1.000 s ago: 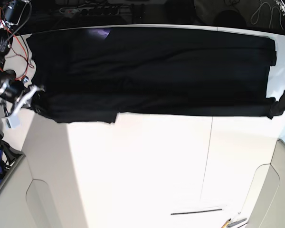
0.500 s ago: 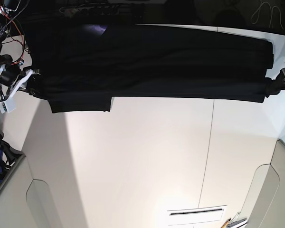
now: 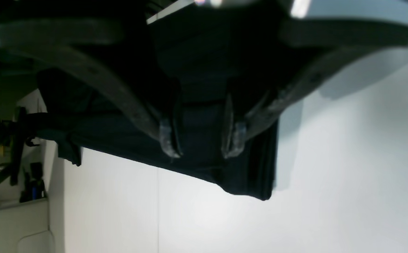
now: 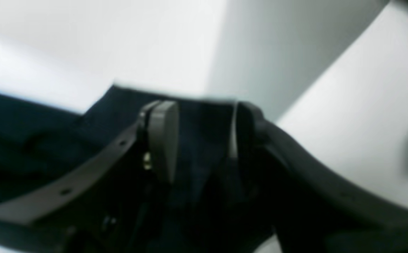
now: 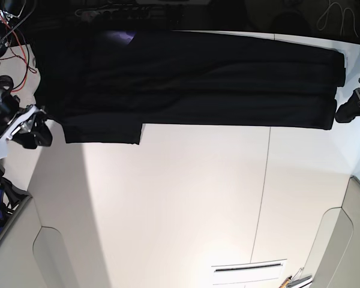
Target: Fold the T-shirt properly
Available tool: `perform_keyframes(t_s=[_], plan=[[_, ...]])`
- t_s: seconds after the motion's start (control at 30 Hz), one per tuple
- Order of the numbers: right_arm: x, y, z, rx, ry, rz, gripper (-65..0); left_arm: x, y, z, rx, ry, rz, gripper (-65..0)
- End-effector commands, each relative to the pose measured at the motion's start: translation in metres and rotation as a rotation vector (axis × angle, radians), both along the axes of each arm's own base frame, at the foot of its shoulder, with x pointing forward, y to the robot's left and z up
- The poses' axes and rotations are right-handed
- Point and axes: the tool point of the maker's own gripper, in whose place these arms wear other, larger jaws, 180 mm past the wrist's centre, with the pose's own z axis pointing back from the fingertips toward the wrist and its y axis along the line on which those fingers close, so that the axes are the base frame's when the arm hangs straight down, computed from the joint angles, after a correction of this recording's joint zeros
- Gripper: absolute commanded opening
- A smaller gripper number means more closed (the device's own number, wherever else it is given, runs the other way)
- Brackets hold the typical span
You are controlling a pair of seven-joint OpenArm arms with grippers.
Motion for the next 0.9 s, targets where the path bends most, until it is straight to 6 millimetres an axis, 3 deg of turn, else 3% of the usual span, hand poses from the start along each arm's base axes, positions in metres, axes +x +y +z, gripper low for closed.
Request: perform_keyframes(t_s=[0.0, 0.1, 0.23, 0.33, 0.43, 0.53, 0.63, 0.7, 0.8, 0.87], plan=[[0.015, -0.007, 0.020, -0.024, -0.071, -0.011, -38.1, 0.010, 0.008, 0.020, 0.022, -0.059, -0.002, -43.0], [0.030, -0.020, 0.015, -0.071, -0.049, -0.052, -38.0, 0.012, 0.008, 0.021, 0.017, -0.070, 0.003, -43.0], [0.041, -0.022, -0.025, -0.003, 0.065, -0.073, -36.4, 0.013, 0.008, 0.024, 0.008, -0.082, 0.007, -43.0], [0.040, -0.009, -0.067, 0.061, 0.188, -0.053, -29.3, 0.013, 0.008, 0.024, 0.006, -0.083, 0.007, -43.0], [0.031, 0.007, -0.100, 0.100, 0.289, -0.022, -28.0, 0.013, 0.008, 0.024, 0.007, -0.082, 0.007, -43.0], [0.023, 0.025, -0.116, 0.123, 0.341, 0.020, -28.0, 0.013, 0.008, 0.024, 0.007, -0.083, 0.007, -43.0], [0.023, 0.038, -0.119, 0.124, 0.351, 0.052, -28.2, 0.013, 0.008, 0.023, 0.007, -0.082, 0.007, -43.0], [0.026, 0.042, -0.117, 0.128, 0.351, 0.062, -35.1, 0.013, 0.008, 0.024, 0.007, -0.082, 0.007, -43.0], [0.034, 0.044, -0.109, 0.136, 0.338, 0.068, -62.0, 0.013, 0.008, 0.024, 0.007, -0.082, 0.007, -43.0], [0.039, 0.047, -0.101, 0.137, 0.341, 0.087, -65.0, 0.013, 0.008, 0.024, 0.006, -0.082, 0.007, -43.0]])
